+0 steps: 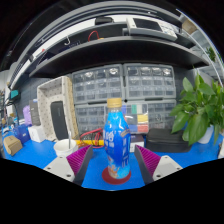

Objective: Pour water

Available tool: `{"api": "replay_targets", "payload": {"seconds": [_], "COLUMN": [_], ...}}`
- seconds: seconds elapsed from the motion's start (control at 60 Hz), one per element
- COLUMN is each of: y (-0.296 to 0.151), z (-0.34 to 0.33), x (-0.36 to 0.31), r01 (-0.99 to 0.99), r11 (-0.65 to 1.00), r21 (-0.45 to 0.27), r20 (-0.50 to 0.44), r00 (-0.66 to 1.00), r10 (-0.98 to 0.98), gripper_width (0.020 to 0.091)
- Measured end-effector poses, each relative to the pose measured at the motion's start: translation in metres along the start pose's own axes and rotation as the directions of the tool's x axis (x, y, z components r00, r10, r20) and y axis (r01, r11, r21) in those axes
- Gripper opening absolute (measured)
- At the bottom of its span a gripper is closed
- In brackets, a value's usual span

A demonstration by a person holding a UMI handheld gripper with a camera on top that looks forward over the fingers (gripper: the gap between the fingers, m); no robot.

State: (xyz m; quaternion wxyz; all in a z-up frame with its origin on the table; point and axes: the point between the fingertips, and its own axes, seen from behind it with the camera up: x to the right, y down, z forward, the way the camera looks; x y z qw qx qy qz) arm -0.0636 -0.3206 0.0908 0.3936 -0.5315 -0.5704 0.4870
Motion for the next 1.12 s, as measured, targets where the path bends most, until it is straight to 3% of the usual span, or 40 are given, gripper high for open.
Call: {"api": "replay_targets", "payload": {"seconds": [0.333,1.117], "y": [0.037,0.010], "z": [-0.106,-0.188], "x": [-0.025,-0.017], "r01": [-0.034,0.033], "r11": [0.996,0.999], "r21": [-0.081,-0.038], "r20": [-0.091,-0.235], "r00": [0.996,0.971], "r10": [0.027,-0.041], "gripper_width": [0.0851,0.0851]}}
